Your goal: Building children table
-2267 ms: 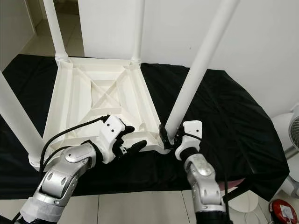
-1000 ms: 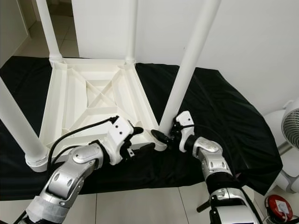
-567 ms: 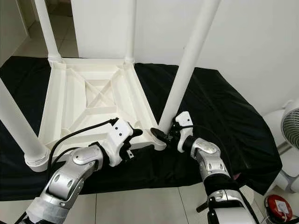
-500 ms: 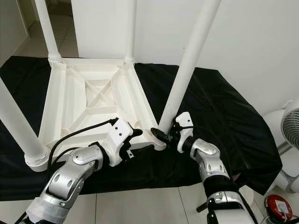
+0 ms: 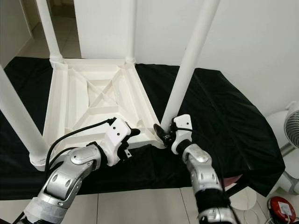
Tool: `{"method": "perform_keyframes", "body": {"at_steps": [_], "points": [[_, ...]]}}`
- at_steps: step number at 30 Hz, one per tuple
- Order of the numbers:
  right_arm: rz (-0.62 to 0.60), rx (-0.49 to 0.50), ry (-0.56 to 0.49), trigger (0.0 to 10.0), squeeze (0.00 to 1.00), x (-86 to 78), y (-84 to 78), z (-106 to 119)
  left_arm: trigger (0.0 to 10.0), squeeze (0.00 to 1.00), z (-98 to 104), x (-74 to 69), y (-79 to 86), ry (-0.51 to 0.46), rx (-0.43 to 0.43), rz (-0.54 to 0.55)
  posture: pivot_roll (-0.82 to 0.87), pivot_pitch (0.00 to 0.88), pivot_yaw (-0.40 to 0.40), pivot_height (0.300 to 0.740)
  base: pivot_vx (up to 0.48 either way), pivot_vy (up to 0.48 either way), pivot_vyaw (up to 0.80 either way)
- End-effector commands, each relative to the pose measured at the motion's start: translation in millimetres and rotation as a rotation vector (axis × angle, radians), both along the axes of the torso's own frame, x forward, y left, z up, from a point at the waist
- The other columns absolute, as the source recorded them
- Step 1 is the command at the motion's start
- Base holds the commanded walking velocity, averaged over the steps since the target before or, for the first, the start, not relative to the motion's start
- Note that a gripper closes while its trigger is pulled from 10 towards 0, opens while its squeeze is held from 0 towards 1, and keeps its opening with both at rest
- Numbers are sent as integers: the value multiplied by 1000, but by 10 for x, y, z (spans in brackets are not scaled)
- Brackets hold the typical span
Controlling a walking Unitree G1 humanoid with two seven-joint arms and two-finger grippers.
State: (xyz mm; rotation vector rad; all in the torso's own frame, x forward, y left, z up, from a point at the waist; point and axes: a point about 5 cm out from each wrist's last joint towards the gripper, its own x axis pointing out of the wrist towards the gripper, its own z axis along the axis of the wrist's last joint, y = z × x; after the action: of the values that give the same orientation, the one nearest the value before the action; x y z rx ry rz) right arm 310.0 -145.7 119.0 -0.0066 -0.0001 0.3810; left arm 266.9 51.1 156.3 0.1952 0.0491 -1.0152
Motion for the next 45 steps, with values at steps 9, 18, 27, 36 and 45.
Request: {"method": "perform_keyframes", "body": {"at_steps": [9,18,27,36,45], "points": [[-258,51,107,10000,0,-253,201,-153,10000,0,-21,-8,-38,-2,1,31,-20,0,-116,740,0,0,0],[-284,47,98,10000,1000,-278,157,-114,10000,0,-13,-2,-34,-7,0,31,-19,0,-117,740,0,0,0],[-185,-50,60,10000,1000,-292,86,-26,10000,0,33,31,18,-23,-5,65,-4,0,-138,740,0,0,0],[23,-54,39,10000,0,-222,-105,12,10000,0,66,55,72,-37,-5,99,3,0,-129,740,0,0,0],[301,-104,30,10000,0,-115,-207,-23,10000,0,86,71,37,-44,1,75,-2,0,-115,740,0,0,0]]}}
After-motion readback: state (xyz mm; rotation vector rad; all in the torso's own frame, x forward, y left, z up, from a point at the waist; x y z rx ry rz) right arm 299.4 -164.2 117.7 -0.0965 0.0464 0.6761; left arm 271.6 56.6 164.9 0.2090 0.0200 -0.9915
